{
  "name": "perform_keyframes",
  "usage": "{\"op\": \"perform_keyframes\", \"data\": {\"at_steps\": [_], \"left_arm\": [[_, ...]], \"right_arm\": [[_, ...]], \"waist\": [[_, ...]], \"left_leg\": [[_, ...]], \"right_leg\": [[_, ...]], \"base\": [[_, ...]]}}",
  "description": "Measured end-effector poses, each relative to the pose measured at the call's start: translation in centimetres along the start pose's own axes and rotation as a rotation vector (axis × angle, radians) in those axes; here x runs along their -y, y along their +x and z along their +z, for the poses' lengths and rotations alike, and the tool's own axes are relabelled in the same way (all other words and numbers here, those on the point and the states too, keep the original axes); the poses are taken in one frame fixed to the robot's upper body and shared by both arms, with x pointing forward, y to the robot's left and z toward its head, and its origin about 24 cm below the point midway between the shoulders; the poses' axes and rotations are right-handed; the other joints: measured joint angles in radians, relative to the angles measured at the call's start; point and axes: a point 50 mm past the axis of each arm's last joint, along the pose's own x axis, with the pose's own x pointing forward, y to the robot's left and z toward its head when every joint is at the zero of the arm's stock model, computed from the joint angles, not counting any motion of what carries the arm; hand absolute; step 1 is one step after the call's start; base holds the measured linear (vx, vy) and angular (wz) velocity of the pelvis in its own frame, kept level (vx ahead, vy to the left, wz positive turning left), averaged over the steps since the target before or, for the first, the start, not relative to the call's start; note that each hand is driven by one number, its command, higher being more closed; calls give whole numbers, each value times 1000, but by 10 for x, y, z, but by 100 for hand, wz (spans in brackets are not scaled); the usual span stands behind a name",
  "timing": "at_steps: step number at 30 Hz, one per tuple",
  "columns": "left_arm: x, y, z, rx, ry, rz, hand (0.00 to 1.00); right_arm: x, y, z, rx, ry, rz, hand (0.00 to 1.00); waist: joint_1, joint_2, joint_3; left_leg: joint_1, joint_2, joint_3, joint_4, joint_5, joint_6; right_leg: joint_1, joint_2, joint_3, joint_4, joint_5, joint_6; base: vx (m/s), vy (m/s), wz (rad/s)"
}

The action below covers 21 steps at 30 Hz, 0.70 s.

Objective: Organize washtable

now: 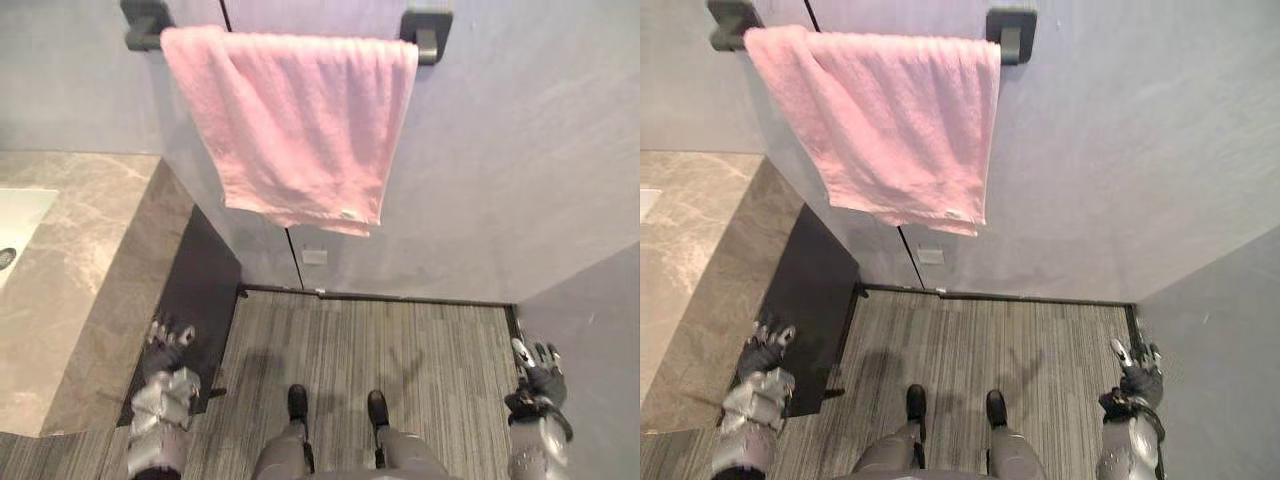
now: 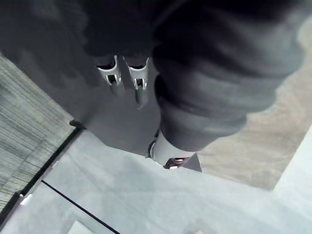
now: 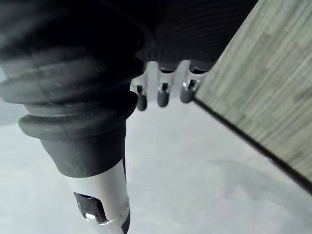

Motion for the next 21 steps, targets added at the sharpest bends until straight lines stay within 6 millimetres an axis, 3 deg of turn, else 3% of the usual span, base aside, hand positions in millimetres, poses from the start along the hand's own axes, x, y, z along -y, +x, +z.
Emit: {"op": "perform_keyframes", "data": {"at_steps": [3,7,8,9,10,11,12,14,16,17,18,19,20,21], "left_arm": [[7,-30,-25,-54,-51,5,0],[24,-39,-36,-86,-85,-39,0],[29,-39,-37,-94,-85,-59,0],[35,-37,-38,-98,-87,-78,0],[41,-36,-39,-100,-96,-94,0],[46,-35,-38,-96,-102,-105,0],[56,-32,-36,-88,-113,-130,0],[62,-32,-37,-89,-116,-141,0],[63,-33,-37,-81,-128,-138,0],[60,-34,-35,-71,-132,-125,0],[62,-35,-39,-83,-149,-116,0],[62,-38,-42,-91,-160,-110,0],[62,-44,-48,-116,-169,-103,0],[58,-48,-52,-132,-178,-92,0]], "right_arm": [[-8,-16,3,31,15,40,0],[-22,-29,-14,-37,15,112,0],[-30,-32,-23,-73,24,142,0],[-37,-36,-30,-101,34,170,0],[-44,-37,-33,-117,31,205,0],[-49,-40,-40,-147,27,227,0],[-58,-47,-53,-208,16,269,0],[-73,-52,-60,-250,-2,346,0],[-91,-56,-65,-269,-29,455,0],[-109,-56,-63,-258,-43,541,0],[-120,-53,-60,-242,-66,598,0],[-121,-52,-59,-236,-79,613,0],[-119,-50,-57,-233,-107,626,0],[-117,-50,-57,-234,-116,630,0]], "waist": [[8,16,-39],[28,29,-52],[24,26,-49],[23,13,-47],[32,38,-41],[27,40,-40],[27,43,-37],[31,39,-37],[55,11,-47],[84,-6,-44],[83,21,-23],[82,32,-17],[85,44,-10],[87,50,-8]], "left_leg": [[28,0,12,0,-6,8],[31,6,36,1,-7,9],[27,5,49,1,-20,-7],[9,2,62,58,-27,1],[-36,17,63,133,-53,36],[-58,20,52,172,-70,38],[-64,13,11,179,-70,37],[-62,2,-22,175,-68,33],[-87,0,-47,174,-53,12],[-122,0,-74,178,-33,-17],[-152,16,-136,189,-21,-35],[-158,23,-162,187,-20,-36],[-159,33,-207,176,-20,-35],[-158,38,-222,164,-21,-36]], "right_leg": [[16,-2,-3,25,-18,2],[11,0,-3,62,-33,9],[-13,-3,7,108,-64,27],[-36,-8,28,148,-86,45],[-58,13,63,208,-114,73],[-92,39,125,331,-148,45],[-109,50,147,540,-239,-2],[-61,33,172,650,-316,34],[15,17,191,576,-361,42],[47,17,183,489,-419,25],[58,46,145,469,-442,9],[61,67,125,473,-443,5],[62,93,70,500,-442,-32],[61,105,39,510,-446,-47]], "base": [[10,-3,1],[-35,-10,1],[-58,5,21],[-10,0,13],[-54,-27,14],[-73,-81,56],[-92,-72,78],[-23,-165,103],[-125,-302,70],[-244,-376,71],[-237,-325,88],[-252,-307,121],[-201,-255,102],[-255,-316,127]]}}
